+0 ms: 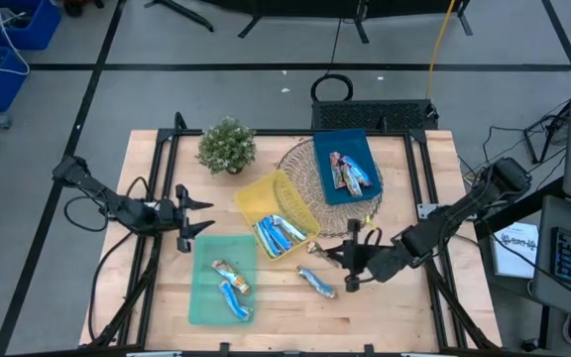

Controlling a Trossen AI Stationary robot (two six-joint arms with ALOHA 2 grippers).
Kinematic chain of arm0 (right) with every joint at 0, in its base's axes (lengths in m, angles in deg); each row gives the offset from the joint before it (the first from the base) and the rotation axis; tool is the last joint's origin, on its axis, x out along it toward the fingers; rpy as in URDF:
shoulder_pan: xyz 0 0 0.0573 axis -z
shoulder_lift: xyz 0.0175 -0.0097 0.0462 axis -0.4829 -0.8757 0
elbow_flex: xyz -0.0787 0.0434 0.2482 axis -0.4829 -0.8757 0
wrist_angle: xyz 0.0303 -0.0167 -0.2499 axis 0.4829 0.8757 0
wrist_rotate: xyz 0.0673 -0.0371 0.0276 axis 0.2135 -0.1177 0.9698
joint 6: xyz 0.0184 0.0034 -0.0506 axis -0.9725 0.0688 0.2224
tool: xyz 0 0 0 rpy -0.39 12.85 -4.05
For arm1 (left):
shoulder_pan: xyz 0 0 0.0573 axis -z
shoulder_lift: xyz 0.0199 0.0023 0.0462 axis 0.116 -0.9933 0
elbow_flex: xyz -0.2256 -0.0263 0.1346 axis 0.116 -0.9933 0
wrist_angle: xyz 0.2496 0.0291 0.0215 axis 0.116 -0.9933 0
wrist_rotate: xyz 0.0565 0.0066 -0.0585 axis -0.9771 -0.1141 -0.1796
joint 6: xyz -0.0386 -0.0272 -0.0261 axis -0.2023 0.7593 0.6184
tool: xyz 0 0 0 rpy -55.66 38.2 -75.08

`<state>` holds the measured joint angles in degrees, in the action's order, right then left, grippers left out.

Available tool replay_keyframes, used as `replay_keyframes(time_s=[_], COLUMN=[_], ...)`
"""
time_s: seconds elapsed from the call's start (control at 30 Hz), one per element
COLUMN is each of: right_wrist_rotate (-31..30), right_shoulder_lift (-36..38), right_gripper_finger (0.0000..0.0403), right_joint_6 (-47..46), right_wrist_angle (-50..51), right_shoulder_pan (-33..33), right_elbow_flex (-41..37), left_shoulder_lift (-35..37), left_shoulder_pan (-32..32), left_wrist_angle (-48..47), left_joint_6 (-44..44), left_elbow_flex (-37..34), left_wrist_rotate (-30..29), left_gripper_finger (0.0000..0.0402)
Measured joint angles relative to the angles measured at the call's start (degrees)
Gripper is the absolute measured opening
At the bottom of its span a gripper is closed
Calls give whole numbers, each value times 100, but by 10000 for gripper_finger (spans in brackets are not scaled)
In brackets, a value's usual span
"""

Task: Pick and place Granola Bars by type
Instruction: Put the yellow granola bar into the green bin

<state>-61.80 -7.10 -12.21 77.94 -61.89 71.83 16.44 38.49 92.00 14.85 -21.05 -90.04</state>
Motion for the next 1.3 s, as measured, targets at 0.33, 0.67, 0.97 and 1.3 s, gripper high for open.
replay_keyframes(time_s=[0.33, 0.67, 0.97, 1.3], right_wrist_rotate=[618, 1671, 2289, 2302], right_shoulder_lift=[3, 5, 5, -23], right_gripper_finger=[0, 1, 2, 3], right_joint_6=[1625, 2081, 2471, 2453], right_wrist_angle=[-2839, -3665, -3670, -3881], right_shoulder_pan=[383, 855, 1001, 1330], right_elbow_flex=[-904, -1297, -1297, -1297], left_shoulder_lift=[-2, -2, -605, -3586], left_shoulder_pan=[0, -380, -1015, -1575], left_wrist_angle=[51, 270, 1385, 3777], left_joint_6=[385, 572, 937, 782], left_elbow_flex=[1, -2, -2, 452], left_wrist_rotate=[-12, -643, 1528, 2355], left_gripper_finger=[225, 225, 225, 225])
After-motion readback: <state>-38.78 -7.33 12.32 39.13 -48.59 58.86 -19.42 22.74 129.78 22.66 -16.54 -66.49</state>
